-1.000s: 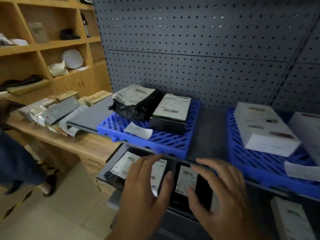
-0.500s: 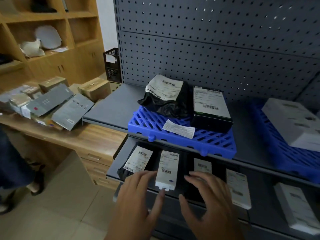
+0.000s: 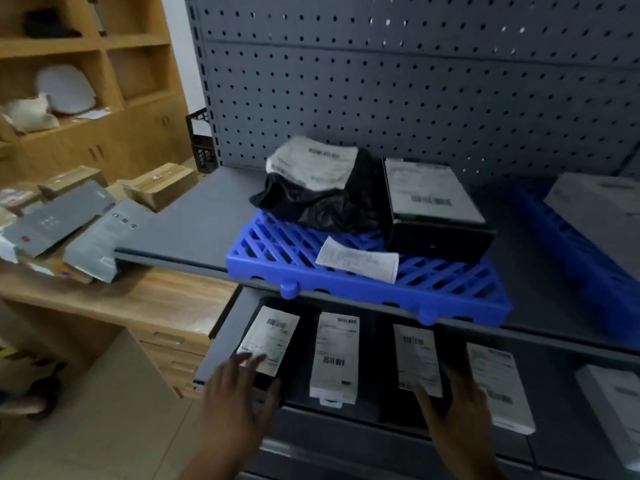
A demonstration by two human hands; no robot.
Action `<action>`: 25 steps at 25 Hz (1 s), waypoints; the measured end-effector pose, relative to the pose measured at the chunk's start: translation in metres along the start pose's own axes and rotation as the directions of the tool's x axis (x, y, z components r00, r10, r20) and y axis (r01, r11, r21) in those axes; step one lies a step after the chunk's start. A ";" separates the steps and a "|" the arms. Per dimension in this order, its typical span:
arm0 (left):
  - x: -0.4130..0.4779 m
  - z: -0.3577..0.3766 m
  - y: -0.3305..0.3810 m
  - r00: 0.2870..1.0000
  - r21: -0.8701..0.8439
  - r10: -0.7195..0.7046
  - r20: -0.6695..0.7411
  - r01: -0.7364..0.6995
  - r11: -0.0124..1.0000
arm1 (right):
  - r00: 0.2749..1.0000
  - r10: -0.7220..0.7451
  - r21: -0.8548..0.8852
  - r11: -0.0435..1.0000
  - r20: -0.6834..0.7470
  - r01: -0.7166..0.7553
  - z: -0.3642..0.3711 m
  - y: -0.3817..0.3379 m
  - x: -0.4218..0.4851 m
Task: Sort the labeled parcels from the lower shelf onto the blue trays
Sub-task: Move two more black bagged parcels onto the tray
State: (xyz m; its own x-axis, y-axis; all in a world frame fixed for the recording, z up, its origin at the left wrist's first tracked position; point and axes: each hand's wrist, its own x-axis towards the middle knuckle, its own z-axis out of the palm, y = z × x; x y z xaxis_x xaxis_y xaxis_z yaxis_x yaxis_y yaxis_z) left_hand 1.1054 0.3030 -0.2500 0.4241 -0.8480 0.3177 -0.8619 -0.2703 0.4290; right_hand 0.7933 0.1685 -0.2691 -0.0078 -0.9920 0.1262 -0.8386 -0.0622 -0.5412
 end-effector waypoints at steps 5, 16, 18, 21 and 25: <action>0.043 0.070 -0.068 0.947 -0.156 -0.293 0.131 0.312 0.937 | 0.903 0.370 0.203 0.888 0.221 -0.413 0.053 0.048 0.030; 0.022 0.091 -0.059 0.950 -0.407 -0.279 0.138 0.311 0.859 | 0.914 0.405 0.003 0.914 -0.018 -0.405 0.077 0.020 0.011; 0.014 0.095 -0.050 0.940 -0.510 -0.312 0.136 0.336 0.792 | 0.944 0.323 0.074 0.945 -0.072 -0.318 0.084 0.006 0.005; 0.020 0.096 -0.046 0.927 -0.605 -0.343 0.150 0.360 0.710 | 0.944 0.305 0.207 0.939 -0.126 -0.276 0.089 -0.003 0.006; 0.020 0.083 -0.044 0.847 -0.637 -0.499 0.180 0.487 0.597 | 0.869 0.492 0.449 0.788 -0.049 -0.421 0.072 -0.007 0.007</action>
State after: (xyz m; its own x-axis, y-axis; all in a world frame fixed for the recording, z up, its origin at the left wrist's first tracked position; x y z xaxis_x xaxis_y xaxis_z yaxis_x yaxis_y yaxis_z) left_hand 1.1283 0.2600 -0.3325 0.7398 -0.6658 -0.0972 -0.1310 -0.2842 0.9498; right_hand 0.8381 0.1536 -0.3240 -0.4464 -0.8873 -0.1163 -0.4125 0.3194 -0.8532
